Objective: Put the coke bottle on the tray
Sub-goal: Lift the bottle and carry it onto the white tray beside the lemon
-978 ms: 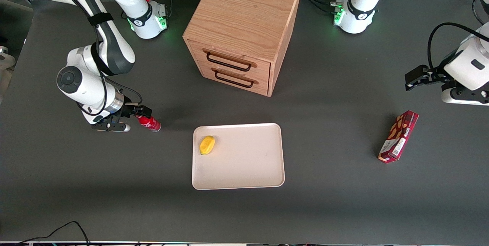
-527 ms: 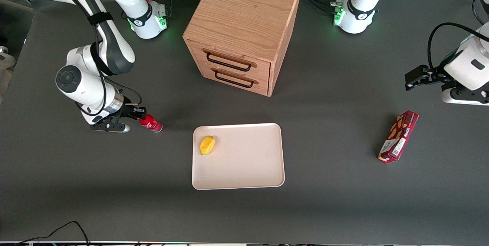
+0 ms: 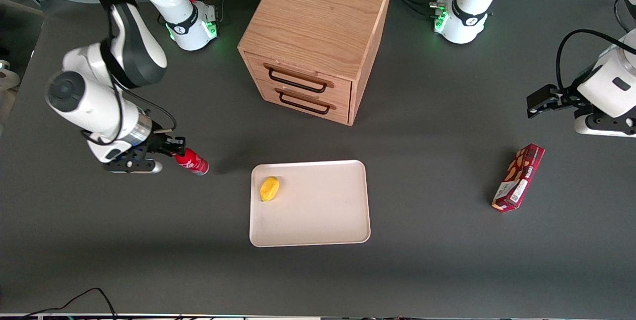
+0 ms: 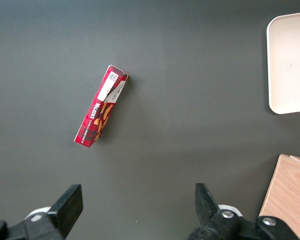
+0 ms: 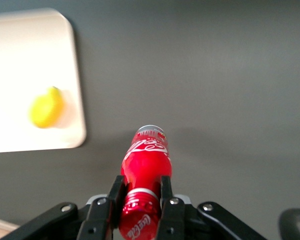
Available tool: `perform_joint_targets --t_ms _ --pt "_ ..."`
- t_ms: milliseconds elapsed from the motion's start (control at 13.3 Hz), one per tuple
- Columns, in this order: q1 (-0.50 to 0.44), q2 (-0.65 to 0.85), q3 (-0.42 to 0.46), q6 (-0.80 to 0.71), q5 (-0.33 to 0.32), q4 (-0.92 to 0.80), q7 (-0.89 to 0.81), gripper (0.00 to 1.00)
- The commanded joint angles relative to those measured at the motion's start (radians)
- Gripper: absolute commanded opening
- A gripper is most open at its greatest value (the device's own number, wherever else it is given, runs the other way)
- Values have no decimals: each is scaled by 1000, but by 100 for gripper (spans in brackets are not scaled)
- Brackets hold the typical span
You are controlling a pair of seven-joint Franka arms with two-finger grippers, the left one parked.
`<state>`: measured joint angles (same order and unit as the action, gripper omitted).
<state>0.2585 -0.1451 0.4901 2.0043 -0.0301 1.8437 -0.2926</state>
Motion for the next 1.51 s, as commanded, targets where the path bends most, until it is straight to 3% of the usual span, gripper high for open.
perform_joint_targets --t_ms 0,226,452,602,903,1430 --pt "-25 -23 45 -177 6 -269 -68 0" --pt "-145 -146 35 -228 -23 -478 -143 0" --pt "-264 -336 24 -230 -128 -633 -268 0" --pt "-307 -466 1 -228 -152 -722 -299 0" --pt "-473 -603 -183 -172 -146 -824 -298 0" --pt "-496 -732 -226 33 -146 -825 -304 0"
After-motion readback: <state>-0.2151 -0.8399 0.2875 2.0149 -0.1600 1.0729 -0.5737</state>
